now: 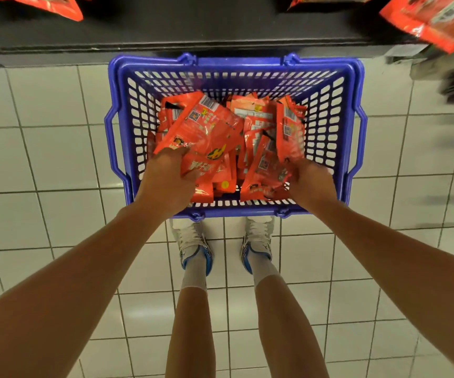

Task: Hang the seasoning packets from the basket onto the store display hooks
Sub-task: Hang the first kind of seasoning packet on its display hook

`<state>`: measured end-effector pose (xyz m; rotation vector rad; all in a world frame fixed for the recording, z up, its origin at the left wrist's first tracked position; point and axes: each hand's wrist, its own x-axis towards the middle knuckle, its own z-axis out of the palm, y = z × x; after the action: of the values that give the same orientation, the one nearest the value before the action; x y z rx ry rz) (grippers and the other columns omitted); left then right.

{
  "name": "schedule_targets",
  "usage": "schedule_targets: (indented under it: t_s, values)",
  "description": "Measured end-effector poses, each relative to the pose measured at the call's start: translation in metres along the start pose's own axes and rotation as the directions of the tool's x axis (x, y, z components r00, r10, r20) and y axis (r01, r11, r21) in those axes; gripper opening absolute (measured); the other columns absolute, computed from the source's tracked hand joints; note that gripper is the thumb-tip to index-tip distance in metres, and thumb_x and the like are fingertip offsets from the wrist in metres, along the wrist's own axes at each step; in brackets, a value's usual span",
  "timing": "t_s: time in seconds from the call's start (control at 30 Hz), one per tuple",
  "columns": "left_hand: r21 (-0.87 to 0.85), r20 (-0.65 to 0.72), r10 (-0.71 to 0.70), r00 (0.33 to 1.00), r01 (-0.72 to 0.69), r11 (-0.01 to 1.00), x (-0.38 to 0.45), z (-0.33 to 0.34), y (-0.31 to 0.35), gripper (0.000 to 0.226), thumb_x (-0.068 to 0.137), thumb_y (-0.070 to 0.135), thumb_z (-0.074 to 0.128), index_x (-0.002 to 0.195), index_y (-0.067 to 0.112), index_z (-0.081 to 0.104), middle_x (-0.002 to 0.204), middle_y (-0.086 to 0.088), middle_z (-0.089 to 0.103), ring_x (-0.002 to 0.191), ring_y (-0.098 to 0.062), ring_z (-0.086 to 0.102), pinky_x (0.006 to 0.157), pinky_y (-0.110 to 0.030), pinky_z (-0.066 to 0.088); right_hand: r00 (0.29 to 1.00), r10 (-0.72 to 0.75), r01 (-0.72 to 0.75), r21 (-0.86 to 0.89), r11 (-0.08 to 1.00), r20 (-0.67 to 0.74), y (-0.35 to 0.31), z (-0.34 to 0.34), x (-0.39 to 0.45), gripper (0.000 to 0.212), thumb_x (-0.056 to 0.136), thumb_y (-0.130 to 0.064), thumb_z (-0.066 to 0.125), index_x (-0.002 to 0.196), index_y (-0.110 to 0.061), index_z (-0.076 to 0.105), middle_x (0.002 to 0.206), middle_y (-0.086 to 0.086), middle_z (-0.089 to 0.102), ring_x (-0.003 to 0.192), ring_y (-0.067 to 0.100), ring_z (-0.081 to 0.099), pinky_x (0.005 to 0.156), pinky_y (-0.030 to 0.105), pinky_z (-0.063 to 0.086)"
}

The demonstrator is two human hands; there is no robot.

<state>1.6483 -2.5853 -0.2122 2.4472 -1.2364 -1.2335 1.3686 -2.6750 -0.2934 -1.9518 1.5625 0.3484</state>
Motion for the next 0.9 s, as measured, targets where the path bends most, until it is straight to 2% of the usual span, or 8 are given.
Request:
schedule_targets:
  t_s: [0.07, 0.2, 0.33, 0.47, 0.57, 0.63, 0.73, 0.9]
  values:
    - [-0.075, -0.031, -0.030, 0.999, 0.027, 0.997, 0.000, -0.006, 0.008, 0.043, 0.094, 0.021, 0.069, 0.132, 0.009, 0.057, 0.111, 0.002, 0.058, 0.096, -0.017, 0.056, 0.060, -0.007, 0.028, 0.983, -0.180, 0.178, -0.035, 0.983, -0.036, -0.009, -0.031, -0.001, 0.033, 0.105, -0.032, 0.044, 0.101, -0.006, 0.064, 0.082, 0.010, 0.066, 0.066, 0.032, 0.063, 0.053, 0.025, 0.031]
    - [-0.154, -0.067, 0.018, 0.998, -0.028, 0.988, -0.003, -0.024, 0.029, 0.041, 0.094, 0.020, 0.068, 0.133, 0.013, 0.058, 0.102, 0.011, 0.052, 0.092, -0.011, 0.051, 0.063, -0.008, 0.031, 0.859, -0.499, 0.511, -0.124, 0.851, 0.114, -0.038, -0.103, -0.009, 0.024, 0.102, -0.025, 0.052, 0.098, -0.005, 0.065, 0.074, 0.016, 0.069, 0.061, 0.037, 0.066, 0.056, 0.039, 0.055]
    - [-0.312, -0.026, 0.058, 0.998, -0.063, 0.948, -0.013, -0.057, 0.049, 0.043, 0.096, 0.028, 0.067, 0.137, 0.022, 0.055, 0.104, 0.021, 0.059, 0.090, 0.002, 0.056, 0.069, -0.010, 0.038, 0.734, -0.607, 0.667, -0.154, 0.729, 0.305, -0.080, -0.169, -0.030, 0.025, 0.094, -0.027, 0.057, 0.085, -0.006, 0.068, 0.074, 0.011, 0.070, 0.064, 0.034, 0.066, 0.060, 0.032, 0.049]
    - [-0.511, 0.204, 0.087, 0.975, 0.030, 0.859, -0.041, -0.095, 0.075, 0.014, 0.100, 0.036, 0.059, 0.112, 0.034, 0.066, 0.087, 0.029, 0.071, 0.084, 0.014, 0.065, 0.076, -0.014, 0.048, 0.737, -0.665, 0.673, -0.041, 0.738, 0.120, -0.131, -0.226, -0.050, 0.020, 0.088, -0.026, 0.052, 0.081, -0.012, 0.063, 0.065, 0.007, 0.064, 0.060, 0.035, 0.060, 0.053, 0.034, 0.044]
    - [-0.666, 0.277, 0.118, 0.954, 0.102, 0.739, -0.075, -0.126, 0.097, 0.042, 0.093, 0.058, 0.051, 0.122, 0.030, 0.066, 0.107, 0.012, 0.076, 0.101, -0.006, 0.072, 0.092, -0.035, 0.056, 0.835, -0.551, 0.550, 0.047, 0.834, -0.004, -0.165, -0.262, -0.057, 0.016, 0.095, -0.029, 0.053, 0.088, -0.022, 0.065, 0.074, 0.003, 0.067, 0.077, 0.033, 0.063, 0.069, 0.040, 0.048]
    - [-0.706, 0.265, 0.149, 0.953, 0.087, 0.703, -0.099, -0.146, 0.111, 0.042, 0.088, 0.053, 0.063, 0.122, 0.029, 0.066, 0.109, 0.011, 0.076, 0.101, -0.007, 0.073, 0.091, -0.033, 0.059, 0.856, -0.505, 0.516, 0.136, 0.846, -0.110, -0.189, -0.286, -0.067, 0.012, 0.097, -0.020, 0.061, 0.089, -0.021, 0.070, 0.074, 0.004, 0.068, 0.077, 0.032, 0.064, 0.072, 0.042, 0.049]
    - [-0.754, 0.191, 0.109, 0.976, 0.075, 0.652, -0.130, -0.176, 0.130, 0.038, 0.084, 0.022, 0.080, 0.121, 0.023, 0.070, 0.108, 0.005, 0.078, 0.101, -0.014, 0.074, 0.091, -0.037, 0.059, 0.834, -0.507, 0.542, 0.151, 0.827, -0.216, -0.222, -0.320, -0.093, 0.011, 0.093, -0.020, 0.068, 0.098, -0.016, 0.076, 0.082, 0.007, 0.074, 0.078, 0.030, 0.068, 0.075, 0.045, 0.052]
    - [-0.799, 0.033, 0.048, 0.998, -0.003, 0.601, -0.185, -0.259, 0.159, 0.027, 0.084, 0.015, 0.080, 0.110, 0.015, 0.074, 0.107, -0.012, 0.077, 0.103, -0.031, 0.072, 0.097, -0.055, 0.053, 0.734, -0.480, 0.552, 0.011, 0.834, -0.480, -0.260, -0.402, -0.152, 0.053, 0.081, -0.051, 0.068, 0.122, -0.017, 0.064, 0.111, 0.005, 0.070, 0.104, 0.027, 0.062, 0.091, 0.041, 0.047]
